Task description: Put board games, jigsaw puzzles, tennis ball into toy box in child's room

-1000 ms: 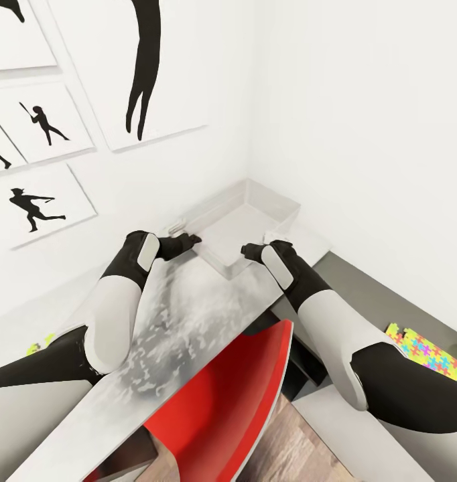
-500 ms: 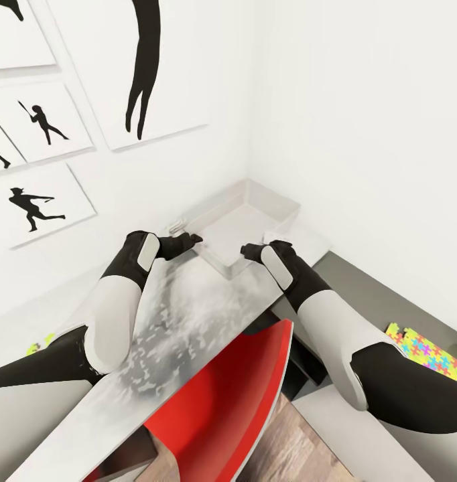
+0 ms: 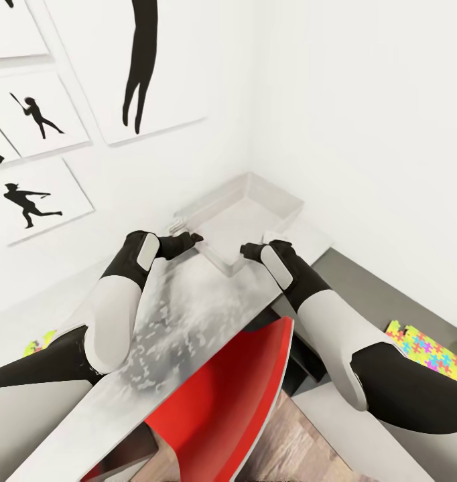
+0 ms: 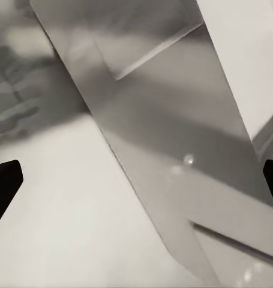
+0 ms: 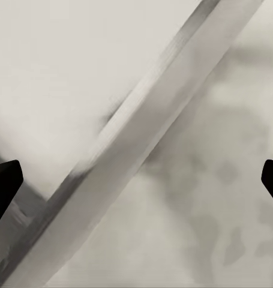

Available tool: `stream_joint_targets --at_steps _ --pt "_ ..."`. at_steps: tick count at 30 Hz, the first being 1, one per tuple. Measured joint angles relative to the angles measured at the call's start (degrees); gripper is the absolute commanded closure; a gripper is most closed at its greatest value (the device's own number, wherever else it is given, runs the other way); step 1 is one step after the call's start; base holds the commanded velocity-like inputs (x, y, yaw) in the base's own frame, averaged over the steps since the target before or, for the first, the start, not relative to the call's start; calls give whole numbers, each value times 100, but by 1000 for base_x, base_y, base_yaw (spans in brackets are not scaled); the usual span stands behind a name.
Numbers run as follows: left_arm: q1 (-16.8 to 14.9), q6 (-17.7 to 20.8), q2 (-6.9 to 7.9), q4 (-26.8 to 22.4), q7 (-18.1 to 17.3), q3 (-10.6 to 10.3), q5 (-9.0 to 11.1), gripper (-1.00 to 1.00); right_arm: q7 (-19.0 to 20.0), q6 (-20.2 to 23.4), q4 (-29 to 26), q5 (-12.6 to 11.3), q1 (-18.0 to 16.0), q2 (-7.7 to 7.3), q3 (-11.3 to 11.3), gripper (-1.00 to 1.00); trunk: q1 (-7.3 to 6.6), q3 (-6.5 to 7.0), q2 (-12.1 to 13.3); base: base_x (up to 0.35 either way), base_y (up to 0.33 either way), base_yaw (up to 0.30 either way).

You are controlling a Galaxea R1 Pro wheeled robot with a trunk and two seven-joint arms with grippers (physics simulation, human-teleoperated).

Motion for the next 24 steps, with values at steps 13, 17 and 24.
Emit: stream_joint_targets --at_steps 13,17,24 --pt "1 6 0 -1 0 -3 -26 -100 31 21 -11 6 0 0 32 -100 0 -12 0 0 0 0" --pt "1 4 0 2 2 -3 -27 -100 34 19 -5 -1 0 0 32 -100 0 -12 0 0 0 0" --pt "-1 6 0 2 0 -3 -30 100 33 25 3 -6 0 0 32 -100 0 -12 0 0 0 0"
